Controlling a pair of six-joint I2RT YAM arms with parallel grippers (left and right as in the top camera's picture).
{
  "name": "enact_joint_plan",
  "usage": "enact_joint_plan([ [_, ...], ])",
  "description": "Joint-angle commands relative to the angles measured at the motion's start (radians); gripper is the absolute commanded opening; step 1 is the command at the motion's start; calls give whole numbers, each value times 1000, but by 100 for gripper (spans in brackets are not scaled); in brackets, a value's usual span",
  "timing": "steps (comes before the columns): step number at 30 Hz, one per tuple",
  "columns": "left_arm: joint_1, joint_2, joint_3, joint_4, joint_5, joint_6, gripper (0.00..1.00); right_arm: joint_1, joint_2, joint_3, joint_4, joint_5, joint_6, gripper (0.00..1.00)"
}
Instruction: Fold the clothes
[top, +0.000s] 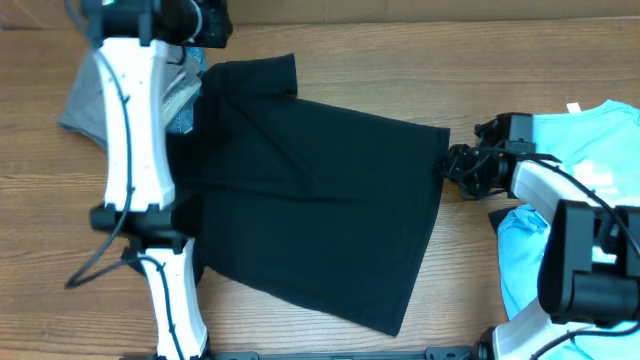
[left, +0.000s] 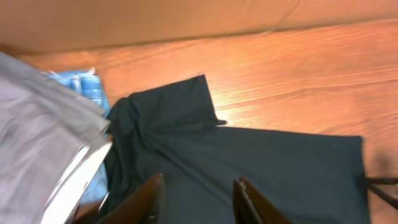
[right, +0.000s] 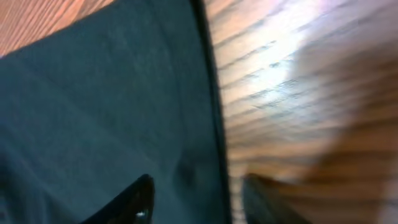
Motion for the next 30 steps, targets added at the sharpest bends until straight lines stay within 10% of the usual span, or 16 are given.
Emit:
enact_joint_plan([
  [1, -1, -138, 52, -55, -39, 7, 42, 45, 77, -13, 14, 19, -5, 9],
  [16, 4, -258, 47, -140, -159, -49, 61, -204, 60, 414, -274, 254, -8, 4],
  [19, 4, -271, 47, -140, -159, -49, 61, -219, 60, 459, -358, 125, -107, 46],
  [30, 7, -475, -124, -140, -389, -79, 71, -219, -70, 474, -582, 37, -119, 54],
])
